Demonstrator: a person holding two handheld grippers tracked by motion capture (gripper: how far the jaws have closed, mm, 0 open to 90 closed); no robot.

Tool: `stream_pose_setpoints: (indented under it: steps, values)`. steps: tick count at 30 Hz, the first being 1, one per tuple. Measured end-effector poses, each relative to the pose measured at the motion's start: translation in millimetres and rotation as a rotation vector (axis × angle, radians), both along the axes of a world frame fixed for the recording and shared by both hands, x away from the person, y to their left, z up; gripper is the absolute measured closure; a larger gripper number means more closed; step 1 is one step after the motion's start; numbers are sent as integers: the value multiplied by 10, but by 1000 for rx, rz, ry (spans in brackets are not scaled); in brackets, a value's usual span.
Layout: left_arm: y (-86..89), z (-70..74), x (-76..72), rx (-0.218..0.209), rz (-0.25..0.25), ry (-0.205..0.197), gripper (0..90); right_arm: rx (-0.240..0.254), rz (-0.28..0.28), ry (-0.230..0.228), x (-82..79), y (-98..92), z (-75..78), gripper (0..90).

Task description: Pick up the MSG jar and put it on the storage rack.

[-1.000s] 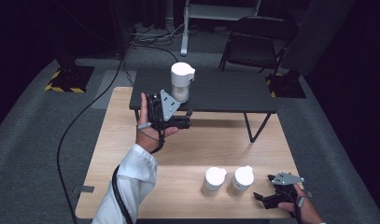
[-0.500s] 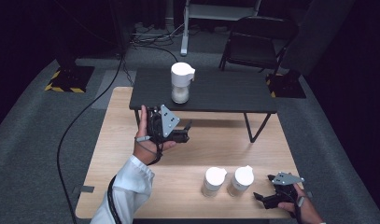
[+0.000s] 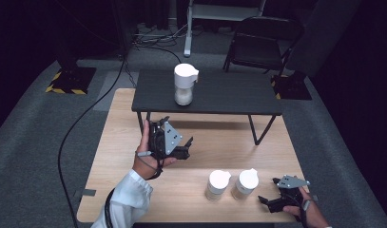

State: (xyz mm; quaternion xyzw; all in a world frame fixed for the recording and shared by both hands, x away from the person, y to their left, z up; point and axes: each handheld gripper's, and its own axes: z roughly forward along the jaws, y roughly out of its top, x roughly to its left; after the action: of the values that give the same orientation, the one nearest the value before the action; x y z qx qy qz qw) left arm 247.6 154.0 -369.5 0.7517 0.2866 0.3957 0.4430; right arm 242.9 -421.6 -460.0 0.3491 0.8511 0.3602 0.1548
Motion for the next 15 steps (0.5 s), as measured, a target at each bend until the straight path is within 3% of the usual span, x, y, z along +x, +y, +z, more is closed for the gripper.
stream_pose_setpoints:
  steps: [15]
  values:
    - [23, -272, -128, 58, -7, 63, 15, 0, -3, 0, -3, 6, 0, 0]
